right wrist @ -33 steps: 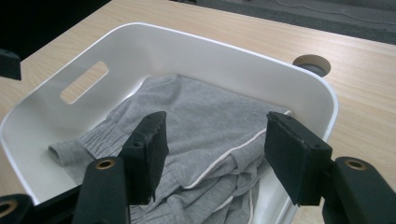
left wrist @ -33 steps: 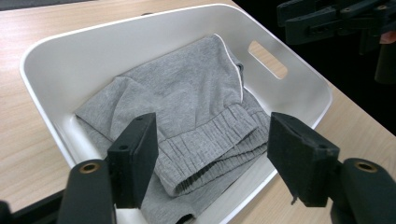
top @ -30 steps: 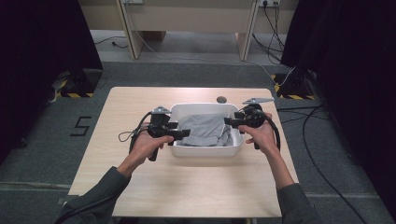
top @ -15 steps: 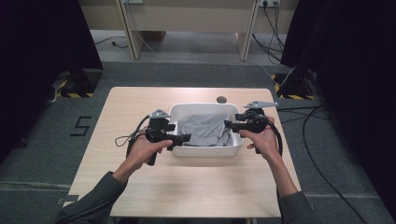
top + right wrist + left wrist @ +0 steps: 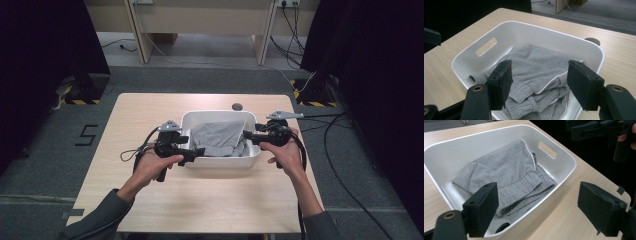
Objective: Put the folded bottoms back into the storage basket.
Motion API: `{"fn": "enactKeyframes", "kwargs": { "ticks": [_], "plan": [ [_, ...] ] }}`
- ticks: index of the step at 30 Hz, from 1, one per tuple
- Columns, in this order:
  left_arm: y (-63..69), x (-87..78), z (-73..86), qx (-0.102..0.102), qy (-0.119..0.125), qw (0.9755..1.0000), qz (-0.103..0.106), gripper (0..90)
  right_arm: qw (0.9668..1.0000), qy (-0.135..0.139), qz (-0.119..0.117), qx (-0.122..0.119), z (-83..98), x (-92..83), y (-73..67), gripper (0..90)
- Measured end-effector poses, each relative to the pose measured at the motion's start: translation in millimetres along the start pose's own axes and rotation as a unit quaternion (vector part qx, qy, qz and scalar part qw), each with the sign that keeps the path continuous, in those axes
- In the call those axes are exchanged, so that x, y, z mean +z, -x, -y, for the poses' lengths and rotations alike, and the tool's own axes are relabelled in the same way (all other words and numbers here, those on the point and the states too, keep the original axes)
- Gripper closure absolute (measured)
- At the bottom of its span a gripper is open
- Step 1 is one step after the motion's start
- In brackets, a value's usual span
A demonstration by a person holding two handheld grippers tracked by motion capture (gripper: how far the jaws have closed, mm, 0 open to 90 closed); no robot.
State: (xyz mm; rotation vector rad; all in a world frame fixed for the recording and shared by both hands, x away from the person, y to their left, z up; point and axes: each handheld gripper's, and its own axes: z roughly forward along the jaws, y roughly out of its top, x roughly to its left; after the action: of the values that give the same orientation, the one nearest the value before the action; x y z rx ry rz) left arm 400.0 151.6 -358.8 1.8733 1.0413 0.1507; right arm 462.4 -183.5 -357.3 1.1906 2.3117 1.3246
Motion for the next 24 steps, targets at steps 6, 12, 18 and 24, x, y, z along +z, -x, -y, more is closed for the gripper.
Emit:
{"fn": "enactKeyframes", "kwargs": {
  "ticks": [6,12,18,24],
  "plan": [
    [2.0,-3.7,3.7,0.001,0.003,1.0000,0.000,16.9,0.9999,0.004,-0.004,-0.009,4.3,-7.5,-5.1,38.0],
    [5.1,-7.7,6.0,0.004,0.005,1.0000,0.002,17.4,0.9999,0.006,-0.006,-0.008,8.5,-11.5,-9.3,38.0],
    [7.3,-12.1,9.8,0.007,0.007,0.9999,0.003,17.4,0.9999,0.007,-0.005,-0.008,14.0,-14.7,-10.7,36.6],
    [7.4,-15.3,15.6,0.008,0.007,0.9999,0.004,17.4,0.9999,0.010,-0.003,-0.010,19.9,-18.4,-13.6,34.9]
  ]
}}
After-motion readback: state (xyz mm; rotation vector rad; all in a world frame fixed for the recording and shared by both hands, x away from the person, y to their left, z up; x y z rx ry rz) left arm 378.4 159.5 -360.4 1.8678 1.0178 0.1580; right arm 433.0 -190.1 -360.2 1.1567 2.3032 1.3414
